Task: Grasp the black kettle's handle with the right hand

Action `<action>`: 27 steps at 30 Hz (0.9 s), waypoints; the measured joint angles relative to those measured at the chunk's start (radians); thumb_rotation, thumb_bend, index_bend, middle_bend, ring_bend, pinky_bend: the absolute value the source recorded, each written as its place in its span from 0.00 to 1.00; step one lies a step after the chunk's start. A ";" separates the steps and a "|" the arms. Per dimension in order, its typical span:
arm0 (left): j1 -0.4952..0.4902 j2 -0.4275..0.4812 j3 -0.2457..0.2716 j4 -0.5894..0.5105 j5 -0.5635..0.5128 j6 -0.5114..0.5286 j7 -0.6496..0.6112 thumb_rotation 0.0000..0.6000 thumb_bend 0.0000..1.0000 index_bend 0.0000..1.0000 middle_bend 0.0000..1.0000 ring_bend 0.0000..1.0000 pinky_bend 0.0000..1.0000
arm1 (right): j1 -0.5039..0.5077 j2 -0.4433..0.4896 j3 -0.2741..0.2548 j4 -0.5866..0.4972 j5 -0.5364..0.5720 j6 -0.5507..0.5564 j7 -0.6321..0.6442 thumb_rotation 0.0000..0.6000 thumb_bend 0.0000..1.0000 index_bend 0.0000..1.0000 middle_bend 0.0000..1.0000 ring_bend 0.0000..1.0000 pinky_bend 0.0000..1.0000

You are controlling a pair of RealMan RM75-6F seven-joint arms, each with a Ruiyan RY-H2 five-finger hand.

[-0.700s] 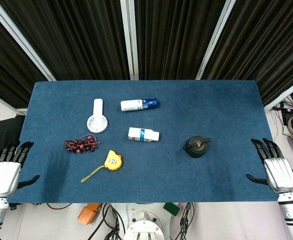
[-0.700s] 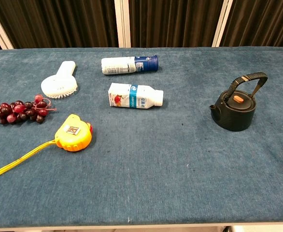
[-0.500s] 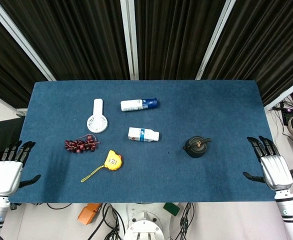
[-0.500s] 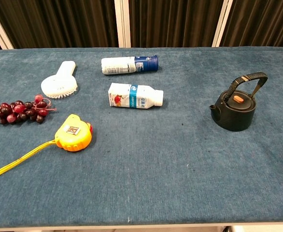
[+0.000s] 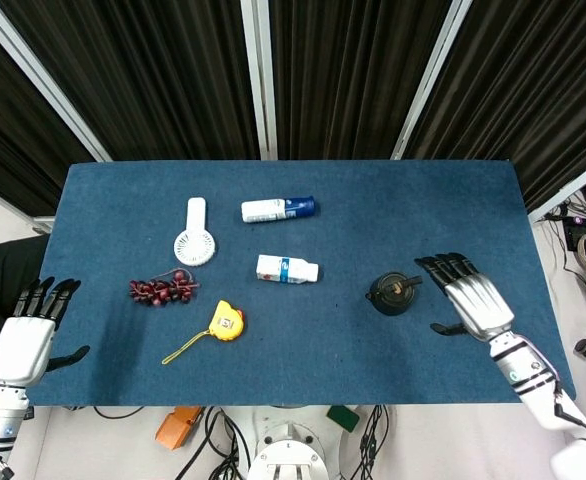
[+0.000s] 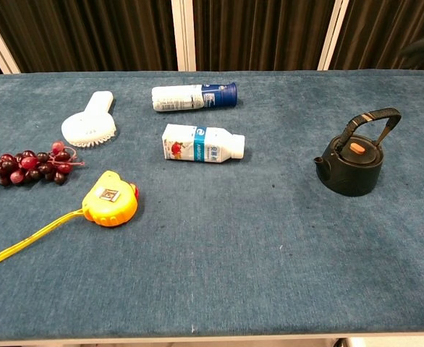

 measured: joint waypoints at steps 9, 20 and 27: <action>-0.008 -0.004 -0.003 0.005 -0.007 -0.011 -0.004 1.00 0.13 0.08 0.09 0.02 0.00 | 0.116 -0.072 0.051 0.000 0.163 -0.129 -0.178 1.00 0.00 0.42 0.37 0.36 0.26; -0.011 -0.011 -0.003 0.016 -0.020 -0.021 -0.014 1.00 0.13 0.08 0.09 0.02 0.00 | 0.180 -0.142 0.050 0.046 0.269 -0.187 -0.264 1.00 0.00 0.57 0.47 0.47 0.32; -0.011 -0.019 -0.001 0.026 -0.024 -0.023 -0.022 1.00 0.12 0.08 0.09 0.02 0.00 | 0.202 -0.165 0.035 0.072 0.285 -0.205 -0.262 1.00 0.00 0.62 0.52 0.54 0.33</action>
